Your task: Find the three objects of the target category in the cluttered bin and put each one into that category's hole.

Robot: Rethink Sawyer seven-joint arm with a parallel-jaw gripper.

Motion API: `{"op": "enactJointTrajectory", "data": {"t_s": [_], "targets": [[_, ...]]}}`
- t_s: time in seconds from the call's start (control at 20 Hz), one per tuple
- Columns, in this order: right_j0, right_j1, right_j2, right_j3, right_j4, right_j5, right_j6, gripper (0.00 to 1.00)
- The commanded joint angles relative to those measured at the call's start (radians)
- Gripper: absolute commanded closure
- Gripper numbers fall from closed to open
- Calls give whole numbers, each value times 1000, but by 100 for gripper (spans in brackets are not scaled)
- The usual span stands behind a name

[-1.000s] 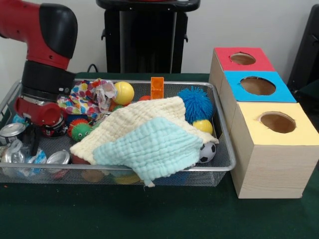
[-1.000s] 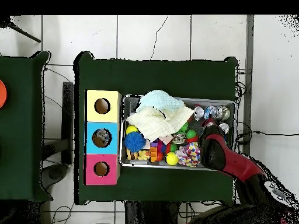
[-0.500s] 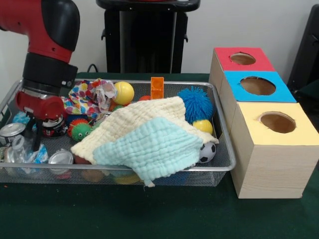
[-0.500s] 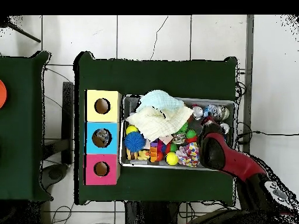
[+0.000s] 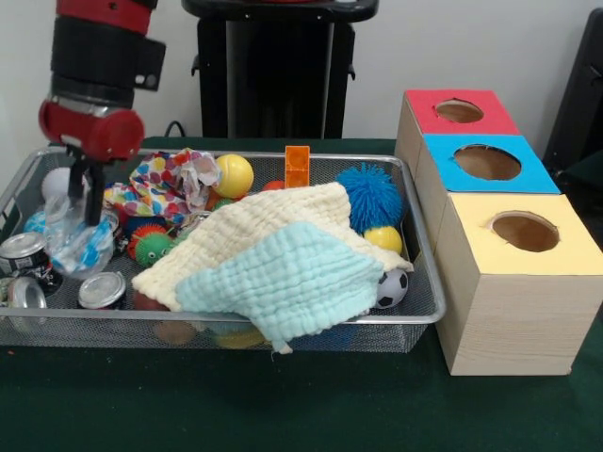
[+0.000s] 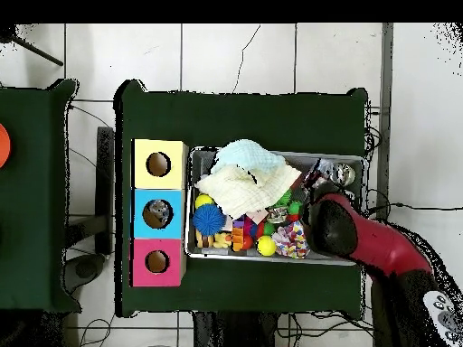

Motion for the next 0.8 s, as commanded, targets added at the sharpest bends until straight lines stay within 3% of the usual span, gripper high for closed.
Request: {"op": "enactJointTrajectory", "data": {"t_s": [0.05,0.45,0.8], "targets": [[98,-160,32,-16,59,364,1,100],[91,-226,103,7,115,558,-24,100],[160,-285,93,-3,133,679,3,100]]}}
